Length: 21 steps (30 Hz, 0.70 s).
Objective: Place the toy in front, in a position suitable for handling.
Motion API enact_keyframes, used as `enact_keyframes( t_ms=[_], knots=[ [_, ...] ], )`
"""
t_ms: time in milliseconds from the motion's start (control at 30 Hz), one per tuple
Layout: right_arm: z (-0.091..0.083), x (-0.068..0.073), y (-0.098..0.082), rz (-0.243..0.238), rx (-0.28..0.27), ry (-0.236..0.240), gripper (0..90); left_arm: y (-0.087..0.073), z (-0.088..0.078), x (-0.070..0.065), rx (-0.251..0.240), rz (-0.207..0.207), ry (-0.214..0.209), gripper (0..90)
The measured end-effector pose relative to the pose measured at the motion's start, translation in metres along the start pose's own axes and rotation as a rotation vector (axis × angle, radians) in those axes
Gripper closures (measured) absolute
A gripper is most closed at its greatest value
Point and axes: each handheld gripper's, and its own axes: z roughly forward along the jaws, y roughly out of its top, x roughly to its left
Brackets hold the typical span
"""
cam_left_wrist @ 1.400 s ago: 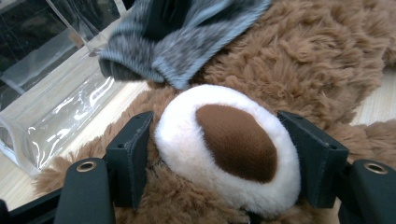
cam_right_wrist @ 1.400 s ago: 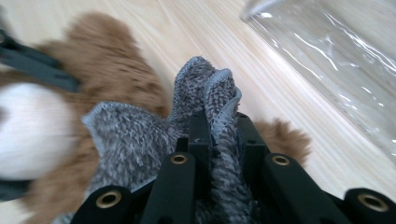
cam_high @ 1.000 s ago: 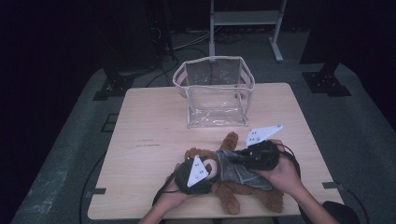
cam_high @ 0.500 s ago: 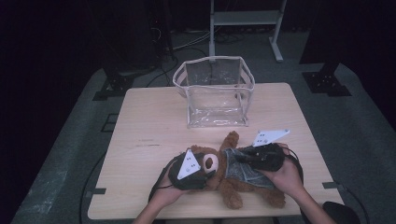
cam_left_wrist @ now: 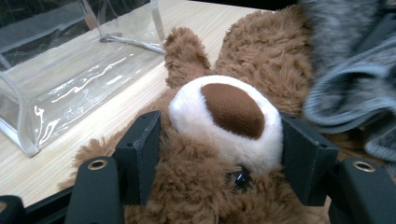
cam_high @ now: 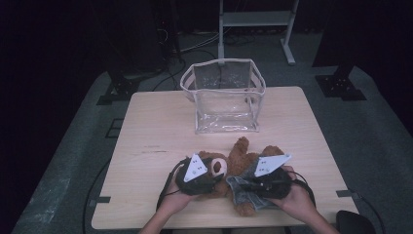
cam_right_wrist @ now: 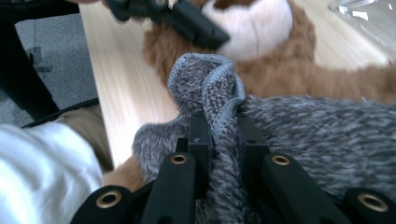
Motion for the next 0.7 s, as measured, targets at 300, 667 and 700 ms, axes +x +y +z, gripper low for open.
enact_keyframes(
  t_ms=[300,667,700],
  knots=[
    [0.007,0.013,0.012,-0.021,-0.008,0.046,79.1,0.001,0.003,0.003,0.001,-0.034,0.013,34.7],
    [-0.009,0.010,-0.018,-0.018,0.034,-0.026,79.1,0.000,0.003,0.004,-0.006,-0.044,0.003,34.1],
    [-0.015,0.008,-0.018,-0.013,0.010,-0.037,79.1,0.000,0.003,0.004,-0.007,-0.040,0.003,34.0]
  ],
)
